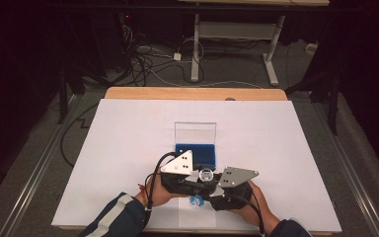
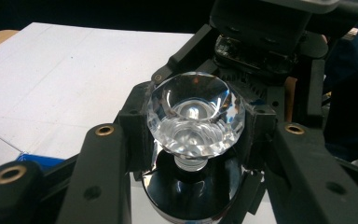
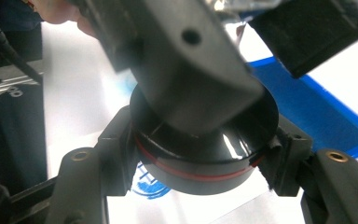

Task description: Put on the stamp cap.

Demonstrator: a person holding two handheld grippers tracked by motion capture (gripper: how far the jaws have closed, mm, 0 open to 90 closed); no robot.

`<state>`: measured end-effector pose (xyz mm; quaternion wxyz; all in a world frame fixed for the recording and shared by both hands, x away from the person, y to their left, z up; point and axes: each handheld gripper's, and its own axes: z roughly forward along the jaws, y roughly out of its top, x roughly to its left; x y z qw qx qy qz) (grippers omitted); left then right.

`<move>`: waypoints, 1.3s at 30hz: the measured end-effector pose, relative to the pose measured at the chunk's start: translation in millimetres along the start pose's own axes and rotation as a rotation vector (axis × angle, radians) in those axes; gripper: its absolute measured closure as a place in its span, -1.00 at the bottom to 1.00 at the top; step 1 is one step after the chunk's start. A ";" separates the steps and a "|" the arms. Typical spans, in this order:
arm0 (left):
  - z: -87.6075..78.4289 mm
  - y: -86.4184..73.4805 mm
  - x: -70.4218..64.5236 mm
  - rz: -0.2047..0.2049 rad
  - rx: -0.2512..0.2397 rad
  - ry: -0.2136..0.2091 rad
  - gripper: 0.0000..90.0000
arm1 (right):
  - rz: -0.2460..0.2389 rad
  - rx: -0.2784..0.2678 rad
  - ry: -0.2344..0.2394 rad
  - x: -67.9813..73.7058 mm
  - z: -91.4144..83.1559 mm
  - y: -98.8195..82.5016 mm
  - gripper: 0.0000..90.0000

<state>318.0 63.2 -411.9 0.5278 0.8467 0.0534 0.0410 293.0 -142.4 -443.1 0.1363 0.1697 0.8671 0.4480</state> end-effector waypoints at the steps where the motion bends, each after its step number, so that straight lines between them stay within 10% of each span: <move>1: 0.6 0.1 -0.5 0.006 0.007 0.002 0.20 | 0.004 -0.002 0.004 -0.2 0.2 -0.6 -0.14; 16: 5.3 4.1 -10.5 0.106 0.060 0.033 0.20 | 0.032 -0.001 0.031 1.3 2.7 -2.1 -0.14; 39: 3.2 2.9 -2.5 0.043 0.023 0.032 0.19 | 0.009 -0.005 -0.013 -1.1 2.9 -1.9 -0.19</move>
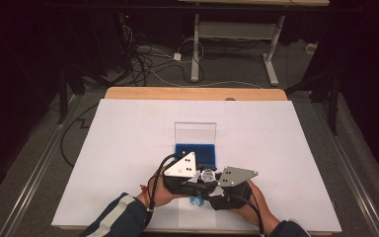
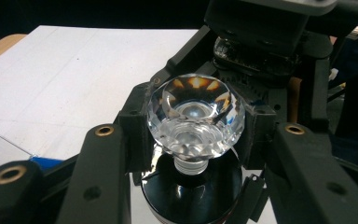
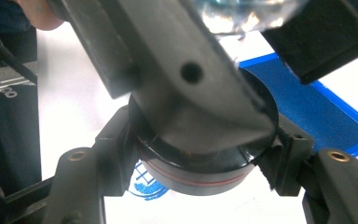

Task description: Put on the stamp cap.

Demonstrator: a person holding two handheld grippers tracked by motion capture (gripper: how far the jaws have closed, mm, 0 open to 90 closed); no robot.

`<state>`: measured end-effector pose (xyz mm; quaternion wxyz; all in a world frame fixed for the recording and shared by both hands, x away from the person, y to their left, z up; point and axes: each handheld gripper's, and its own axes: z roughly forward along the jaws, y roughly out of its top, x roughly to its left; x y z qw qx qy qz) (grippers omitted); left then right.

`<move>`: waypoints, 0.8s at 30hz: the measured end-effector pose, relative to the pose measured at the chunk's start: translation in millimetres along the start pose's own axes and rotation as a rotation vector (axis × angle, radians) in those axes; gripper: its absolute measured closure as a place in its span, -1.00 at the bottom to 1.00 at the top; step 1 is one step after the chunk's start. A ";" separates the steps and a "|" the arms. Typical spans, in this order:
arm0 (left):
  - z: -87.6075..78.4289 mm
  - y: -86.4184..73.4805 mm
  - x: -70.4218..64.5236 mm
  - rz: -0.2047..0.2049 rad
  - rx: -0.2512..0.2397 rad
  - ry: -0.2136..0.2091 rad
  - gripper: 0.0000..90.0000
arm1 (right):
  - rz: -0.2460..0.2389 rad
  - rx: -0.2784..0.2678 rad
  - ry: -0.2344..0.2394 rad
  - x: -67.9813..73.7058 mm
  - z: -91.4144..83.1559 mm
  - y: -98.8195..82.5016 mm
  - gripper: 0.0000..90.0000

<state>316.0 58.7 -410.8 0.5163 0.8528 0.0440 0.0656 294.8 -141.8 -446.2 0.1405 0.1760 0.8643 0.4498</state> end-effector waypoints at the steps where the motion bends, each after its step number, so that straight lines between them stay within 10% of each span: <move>1: -0.1 0.0 0.0 0.000 -0.001 0.002 0.19 | -0.006 0.003 -0.005 -0.1 0.1 0.0 -0.21; 24: -10.0 3.9 2.8 0.002 -0.020 0.014 0.19 | -0.032 0.026 -0.004 1.8 0.4 0.3 -0.51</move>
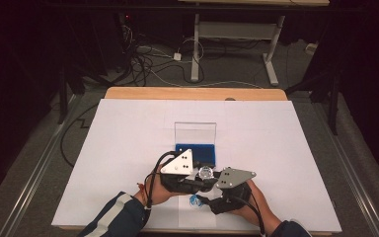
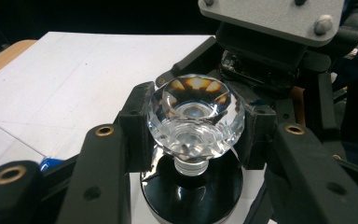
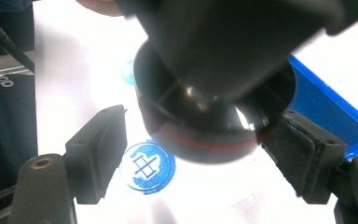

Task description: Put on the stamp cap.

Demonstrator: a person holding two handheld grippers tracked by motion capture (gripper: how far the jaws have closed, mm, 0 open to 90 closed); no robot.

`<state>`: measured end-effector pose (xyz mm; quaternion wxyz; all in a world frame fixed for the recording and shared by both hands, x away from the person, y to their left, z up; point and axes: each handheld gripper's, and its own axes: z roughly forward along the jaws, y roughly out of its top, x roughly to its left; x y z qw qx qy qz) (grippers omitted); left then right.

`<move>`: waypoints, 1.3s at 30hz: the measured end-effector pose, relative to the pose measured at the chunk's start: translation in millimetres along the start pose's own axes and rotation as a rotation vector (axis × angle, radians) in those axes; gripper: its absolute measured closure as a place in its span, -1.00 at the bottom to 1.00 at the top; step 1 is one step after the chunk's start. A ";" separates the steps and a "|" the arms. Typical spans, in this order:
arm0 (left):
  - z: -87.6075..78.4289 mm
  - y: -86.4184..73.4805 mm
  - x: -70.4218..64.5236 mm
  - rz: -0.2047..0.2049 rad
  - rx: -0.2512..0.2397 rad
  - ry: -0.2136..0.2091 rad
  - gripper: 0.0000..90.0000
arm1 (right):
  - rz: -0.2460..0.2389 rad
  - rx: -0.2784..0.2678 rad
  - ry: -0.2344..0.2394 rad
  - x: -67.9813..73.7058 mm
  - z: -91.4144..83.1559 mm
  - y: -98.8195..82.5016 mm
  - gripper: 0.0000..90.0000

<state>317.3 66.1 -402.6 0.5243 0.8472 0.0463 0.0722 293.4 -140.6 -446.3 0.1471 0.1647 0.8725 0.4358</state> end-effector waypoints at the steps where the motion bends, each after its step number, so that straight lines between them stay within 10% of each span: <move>1: -0.8 0.2 0.2 0.001 -0.004 0.000 0.19 | 0.000 -0.001 -0.001 0.0 -0.5 -0.1 -0.51; 39: -17.4 4.8 3.7 0.011 -0.020 0.034 0.19 | -0.031 -0.015 -0.086 -5.2 -14.0 -5.9 -0.55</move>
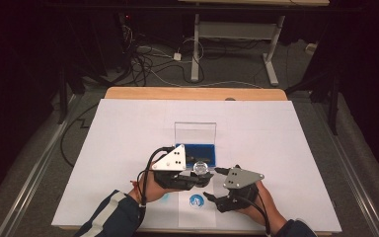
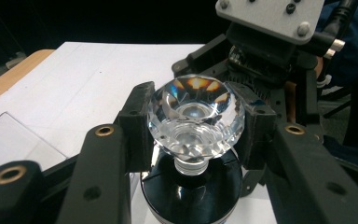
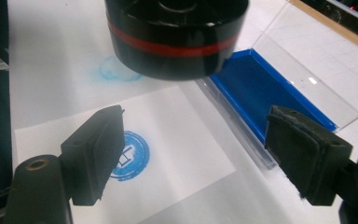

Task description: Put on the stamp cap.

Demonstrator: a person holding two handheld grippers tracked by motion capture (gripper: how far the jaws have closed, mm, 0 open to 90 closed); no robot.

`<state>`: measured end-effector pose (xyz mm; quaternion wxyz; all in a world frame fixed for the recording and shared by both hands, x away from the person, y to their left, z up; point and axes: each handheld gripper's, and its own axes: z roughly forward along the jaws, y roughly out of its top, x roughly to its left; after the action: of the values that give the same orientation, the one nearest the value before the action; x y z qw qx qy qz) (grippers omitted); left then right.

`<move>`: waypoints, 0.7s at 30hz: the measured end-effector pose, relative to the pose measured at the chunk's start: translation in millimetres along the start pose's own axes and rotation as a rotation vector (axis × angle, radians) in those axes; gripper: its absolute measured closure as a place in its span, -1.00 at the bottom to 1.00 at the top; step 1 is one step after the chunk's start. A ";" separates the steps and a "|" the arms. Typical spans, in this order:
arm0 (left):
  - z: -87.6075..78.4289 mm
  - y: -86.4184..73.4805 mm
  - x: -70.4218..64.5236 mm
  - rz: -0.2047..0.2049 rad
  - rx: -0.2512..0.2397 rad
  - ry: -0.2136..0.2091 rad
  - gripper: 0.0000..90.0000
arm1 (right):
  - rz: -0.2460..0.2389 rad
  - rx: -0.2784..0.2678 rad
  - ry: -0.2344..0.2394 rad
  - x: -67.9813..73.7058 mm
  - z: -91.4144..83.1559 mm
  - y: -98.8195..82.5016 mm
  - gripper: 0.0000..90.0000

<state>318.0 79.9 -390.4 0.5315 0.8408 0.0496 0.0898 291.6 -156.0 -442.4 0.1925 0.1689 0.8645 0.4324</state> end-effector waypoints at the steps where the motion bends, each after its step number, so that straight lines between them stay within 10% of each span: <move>1: -0.5 -0.1 0.4 -0.004 -0.002 -0.001 0.19 | -0.001 0.001 -0.003 -0.4 -0.9 -0.3 -0.55; 21: -14.2 -2.8 8.2 -0.009 -0.002 0.038 0.19 | -0.011 -0.032 -0.077 -10.8 -29.6 -8.4 -0.55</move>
<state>323.1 95.1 -386.2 0.5319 0.8380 0.0636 0.1034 285.7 -186.0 -430.9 0.2309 0.1775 0.8504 0.4382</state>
